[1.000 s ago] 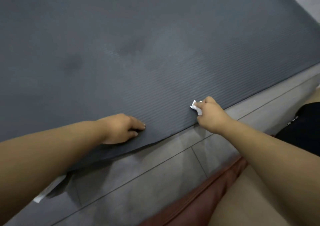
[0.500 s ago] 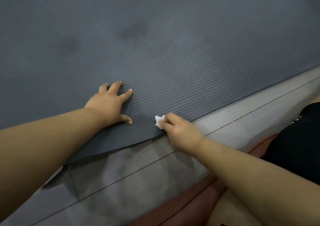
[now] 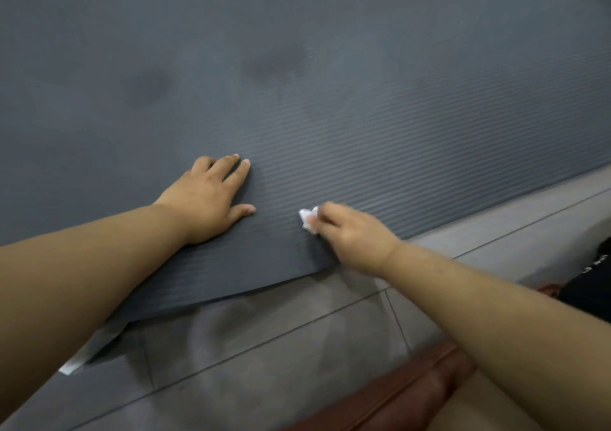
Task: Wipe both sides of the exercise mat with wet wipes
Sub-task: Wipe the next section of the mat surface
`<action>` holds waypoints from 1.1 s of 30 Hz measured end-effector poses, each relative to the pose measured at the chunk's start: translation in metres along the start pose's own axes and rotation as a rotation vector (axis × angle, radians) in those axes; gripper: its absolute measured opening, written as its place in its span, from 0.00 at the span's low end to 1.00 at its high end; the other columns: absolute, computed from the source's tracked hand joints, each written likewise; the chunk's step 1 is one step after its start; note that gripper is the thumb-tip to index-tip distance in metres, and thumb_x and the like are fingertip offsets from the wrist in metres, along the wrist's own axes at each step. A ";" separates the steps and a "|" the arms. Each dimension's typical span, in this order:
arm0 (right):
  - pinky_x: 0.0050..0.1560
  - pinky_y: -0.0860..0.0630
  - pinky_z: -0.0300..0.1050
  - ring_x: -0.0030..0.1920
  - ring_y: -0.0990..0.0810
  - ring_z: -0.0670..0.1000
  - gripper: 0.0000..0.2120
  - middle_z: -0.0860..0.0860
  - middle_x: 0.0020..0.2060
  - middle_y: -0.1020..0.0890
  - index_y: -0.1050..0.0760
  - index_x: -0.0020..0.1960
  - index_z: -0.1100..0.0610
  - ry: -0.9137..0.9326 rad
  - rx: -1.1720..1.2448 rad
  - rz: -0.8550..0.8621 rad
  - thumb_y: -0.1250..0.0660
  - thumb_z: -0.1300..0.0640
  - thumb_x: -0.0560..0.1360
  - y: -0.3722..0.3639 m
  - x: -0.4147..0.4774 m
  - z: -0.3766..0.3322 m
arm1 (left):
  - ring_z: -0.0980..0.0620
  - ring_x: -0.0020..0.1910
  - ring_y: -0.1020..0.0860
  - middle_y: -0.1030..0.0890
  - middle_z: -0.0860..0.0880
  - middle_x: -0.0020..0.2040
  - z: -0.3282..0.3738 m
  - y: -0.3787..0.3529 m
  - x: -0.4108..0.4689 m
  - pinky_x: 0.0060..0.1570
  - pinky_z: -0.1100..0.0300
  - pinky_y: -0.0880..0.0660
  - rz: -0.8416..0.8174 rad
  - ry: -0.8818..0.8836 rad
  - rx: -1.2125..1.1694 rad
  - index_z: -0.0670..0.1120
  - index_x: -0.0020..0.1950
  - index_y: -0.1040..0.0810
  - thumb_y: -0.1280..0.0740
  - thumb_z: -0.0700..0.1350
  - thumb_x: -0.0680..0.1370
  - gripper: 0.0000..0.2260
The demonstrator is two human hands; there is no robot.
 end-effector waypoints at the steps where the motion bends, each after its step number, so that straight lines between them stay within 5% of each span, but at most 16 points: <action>1: 0.46 0.31 0.42 0.50 0.23 0.58 0.13 0.57 0.52 0.23 0.25 0.61 0.61 -0.108 0.005 0.046 0.40 0.63 0.77 0.009 0.005 0.032 | 0.42 0.71 0.44 0.51 0.46 0.77 -0.002 0.001 0.001 0.72 0.52 0.45 0.006 0.009 -0.014 0.48 0.78 0.53 0.46 0.63 0.77 0.35; 5: 0.43 0.36 0.36 0.47 0.23 0.57 0.12 0.45 0.40 0.27 0.25 0.54 0.62 -0.875 0.143 0.438 0.44 0.56 0.80 0.045 -0.012 0.145 | 0.42 0.70 0.47 0.61 0.43 0.77 -0.010 -0.006 0.003 0.72 0.52 0.47 -0.027 0.082 -0.011 0.50 0.78 0.57 0.49 0.66 0.76 0.36; 6: 0.42 0.36 0.37 0.46 0.24 0.58 0.12 0.46 0.40 0.27 0.25 0.55 0.63 -0.887 0.140 0.446 0.44 0.57 0.80 0.042 -0.005 0.134 | 0.42 0.69 0.46 0.61 0.43 0.77 -0.010 -0.007 0.004 0.72 0.52 0.47 -0.030 0.086 0.001 0.50 0.78 0.57 0.51 0.66 0.76 0.35; 11: 0.47 0.23 0.50 0.47 0.22 0.60 0.14 0.59 0.48 0.23 0.25 0.59 0.62 0.075 0.162 0.058 0.44 0.59 0.78 -0.004 0.046 -0.039 | 0.43 0.70 0.47 0.56 0.48 0.78 -0.015 -0.006 0.011 0.71 0.50 0.47 0.003 0.107 -0.032 0.55 0.77 0.50 0.49 0.61 0.79 0.28; 13: 0.47 0.27 0.47 0.50 0.24 0.58 0.12 0.56 0.52 0.25 0.27 0.60 0.60 0.147 0.063 -0.010 0.42 0.59 0.80 0.000 0.050 -0.032 | 0.41 0.73 0.51 0.53 0.50 0.77 -0.022 -0.003 0.013 0.73 0.48 0.50 0.040 0.109 -0.057 0.58 0.76 0.46 0.48 0.59 0.80 0.24; 18: 0.52 0.30 0.45 0.47 0.26 0.55 0.13 0.55 0.48 0.27 0.24 0.56 0.62 -0.639 0.043 0.394 0.43 0.58 0.79 0.063 0.053 0.138 | 0.43 0.76 0.55 0.50 0.54 0.77 -0.030 -0.001 0.014 0.75 0.51 0.53 0.047 0.097 -0.131 0.61 0.75 0.44 0.49 0.58 0.80 0.22; 20: 0.52 0.33 0.43 0.49 0.25 0.59 0.12 0.57 0.48 0.27 0.24 0.56 0.63 -0.773 0.051 0.436 0.44 0.60 0.79 0.055 0.058 0.145 | 0.43 0.76 0.52 0.48 0.55 0.76 -0.030 0.002 0.014 0.74 0.53 0.51 0.064 0.091 -0.116 0.61 0.74 0.43 0.49 0.58 0.80 0.22; 22: 0.52 0.28 0.45 0.48 0.23 0.60 0.12 0.57 0.46 0.25 0.24 0.55 0.60 -0.605 0.100 0.374 0.44 0.60 0.77 0.035 0.081 0.101 | 0.43 0.75 0.47 0.43 0.54 0.75 -0.032 0.009 0.015 0.73 0.52 0.46 0.102 0.089 -0.146 0.60 0.73 0.38 0.47 0.56 0.80 0.20; 25: 0.42 0.21 0.52 0.41 0.22 0.61 0.12 0.59 0.43 0.23 0.23 0.55 0.60 0.065 0.147 0.197 0.41 0.62 0.74 0.011 0.099 -0.006 | 0.42 0.68 0.33 0.36 0.50 0.72 -0.043 0.021 0.014 0.65 0.49 0.33 0.193 0.134 -0.196 0.53 0.70 0.31 0.42 0.52 0.80 0.19; 27: 0.37 0.21 0.48 0.39 0.21 0.60 0.13 0.58 0.43 0.23 0.22 0.57 0.61 0.265 0.009 0.096 0.38 0.61 0.73 0.014 0.105 -0.005 | 0.41 0.65 0.30 0.37 0.46 0.72 -0.056 0.025 0.016 0.61 0.48 0.31 0.229 0.221 -0.229 0.48 0.71 0.33 0.40 0.51 0.79 0.21; 29: 0.41 0.22 0.48 0.43 0.20 0.61 0.14 0.59 0.45 0.22 0.22 0.58 0.60 0.066 -0.069 0.196 0.40 0.59 0.76 0.045 0.123 0.050 | 0.41 0.68 0.34 0.43 0.45 0.75 -0.067 0.023 0.020 0.65 0.50 0.36 0.226 0.284 -0.245 0.44 0.74 0.38 0.41 0.51 0.80 0.24; 33: 0.52 0.32 0.46 0.53 0.26 0.62 0.14 0.60 0.56 0.28 0.24 0.58 0.61 -0.669 -0.071 0.303 0.43 0.62 0.78 0.082 0.125 0.161 | 0.40 0.70 0.40 0.49 0.45 0.77 -0.072 0.021 0.032 0.70 0.53 0.44 0.167 0.320 -0.244 0.43 0.75 0.41 0.44 0.51 0.81 0.25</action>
Point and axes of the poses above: each hand's wrist, its own x-axis towards the middle knuckle, its own y-axis out of the back of the hand, z = x × y, the point moved 9 cm from there along x, towards the middle knuckle
